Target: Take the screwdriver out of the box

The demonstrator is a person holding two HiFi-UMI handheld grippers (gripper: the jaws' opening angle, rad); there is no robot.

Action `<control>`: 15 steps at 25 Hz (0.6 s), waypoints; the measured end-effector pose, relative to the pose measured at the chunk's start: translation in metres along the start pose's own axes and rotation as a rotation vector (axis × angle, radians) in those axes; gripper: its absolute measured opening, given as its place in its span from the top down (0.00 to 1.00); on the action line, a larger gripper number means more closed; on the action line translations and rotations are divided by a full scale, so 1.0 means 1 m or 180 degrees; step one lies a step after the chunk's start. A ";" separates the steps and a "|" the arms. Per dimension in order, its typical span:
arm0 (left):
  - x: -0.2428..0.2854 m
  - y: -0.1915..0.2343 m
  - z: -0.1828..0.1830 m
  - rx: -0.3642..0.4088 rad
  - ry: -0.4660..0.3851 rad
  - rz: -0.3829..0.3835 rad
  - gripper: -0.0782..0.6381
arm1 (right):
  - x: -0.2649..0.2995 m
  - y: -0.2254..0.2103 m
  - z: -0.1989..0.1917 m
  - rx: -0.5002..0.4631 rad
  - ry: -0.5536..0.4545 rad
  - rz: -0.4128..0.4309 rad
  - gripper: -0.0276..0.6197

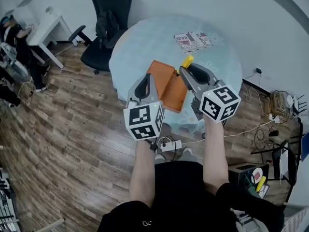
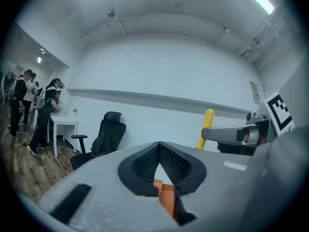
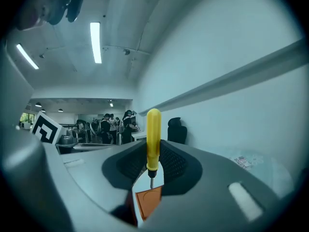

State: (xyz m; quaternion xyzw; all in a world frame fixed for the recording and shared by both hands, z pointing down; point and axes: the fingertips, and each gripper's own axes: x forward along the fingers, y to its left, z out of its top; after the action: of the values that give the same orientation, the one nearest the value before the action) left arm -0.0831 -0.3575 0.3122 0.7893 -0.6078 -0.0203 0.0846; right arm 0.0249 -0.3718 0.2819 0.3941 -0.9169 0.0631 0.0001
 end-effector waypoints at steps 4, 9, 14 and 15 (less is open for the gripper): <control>-0.002 -0.007 0.008 0.0126 -0.0055 -0.0076 0.89 | -0.008 -0.001 0.005 -0.0120 -0.0014 -0.0062 0.81; 0.000 -0.005 0.012 0.0110 -0.0101 -0.0088 0.89 | -0.006 -0.001 0.003 -0.0184 0.0013 -0.0063 0.81; 0.004 -0.004 0.011 0.0074 -0.0097 -0.0136 0.89 | -0.003 -0.002 0.002 -0.0227 0.0052 -0.0083 0.81; 0.004 -0.004 0.009 0.0066 -0.0087 -0.0154 0.89 | -0.003 -0.001 0.002 -0.0237 0.0056 -0.0085 0.81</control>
State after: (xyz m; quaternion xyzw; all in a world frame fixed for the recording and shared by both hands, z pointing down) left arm -0.0794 -0.3610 0.3030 0.8042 -0.5898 -0.0268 0.0676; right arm 0.0282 -0.3704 0.2800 0.4055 -0.9132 0.0324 0.0237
